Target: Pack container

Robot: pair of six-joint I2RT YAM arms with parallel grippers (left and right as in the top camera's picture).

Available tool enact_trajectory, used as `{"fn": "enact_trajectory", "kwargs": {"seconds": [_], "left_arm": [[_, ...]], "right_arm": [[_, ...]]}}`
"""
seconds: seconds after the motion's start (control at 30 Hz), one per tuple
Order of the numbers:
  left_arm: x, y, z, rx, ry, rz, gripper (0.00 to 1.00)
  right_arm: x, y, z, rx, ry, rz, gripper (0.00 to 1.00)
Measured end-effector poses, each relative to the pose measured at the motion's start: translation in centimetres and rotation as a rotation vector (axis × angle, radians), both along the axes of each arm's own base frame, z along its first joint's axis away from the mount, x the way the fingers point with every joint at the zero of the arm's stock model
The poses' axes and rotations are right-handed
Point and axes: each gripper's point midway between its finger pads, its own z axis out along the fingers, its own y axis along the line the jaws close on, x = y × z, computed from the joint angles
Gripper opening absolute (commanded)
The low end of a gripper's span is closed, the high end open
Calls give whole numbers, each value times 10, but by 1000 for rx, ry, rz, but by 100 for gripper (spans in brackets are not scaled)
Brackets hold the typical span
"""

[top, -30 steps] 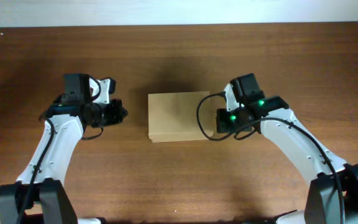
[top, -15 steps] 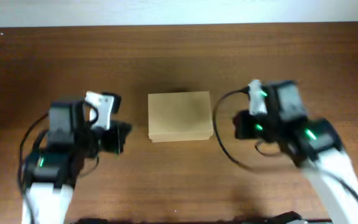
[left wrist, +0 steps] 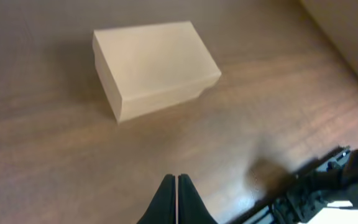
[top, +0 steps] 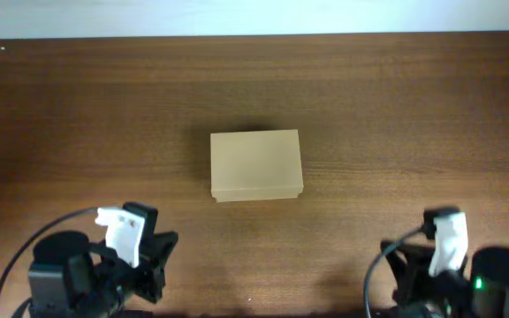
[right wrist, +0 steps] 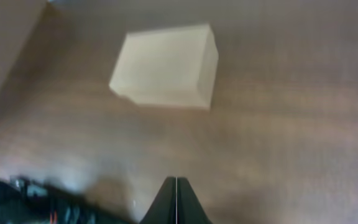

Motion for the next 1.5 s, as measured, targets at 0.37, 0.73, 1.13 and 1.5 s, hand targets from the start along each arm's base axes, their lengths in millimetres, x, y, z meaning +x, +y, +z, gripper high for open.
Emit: {"fn": "enact_trajectory", "kwargs": {"seconds": [0.37, 0.73, 1.13, 1.5], "left_arm": [[-17, -6, -63, -55, 211, 3, 99], [-17, -7, -63, -100, 252, 48, 99], [-18, -7, -63, -102, 254, 46, 99], [-21, 0, -50, -83, 114, 72, 99]], "right_arm": [[-30, -1, -49, 31, 38, 28, 99], [-30, -1, -50, 32, 44, 29, 99], [-31, -1, -51, 31, 45, 30, 99], [-31, -1, -51, 32, 45, 30, 99]]}}
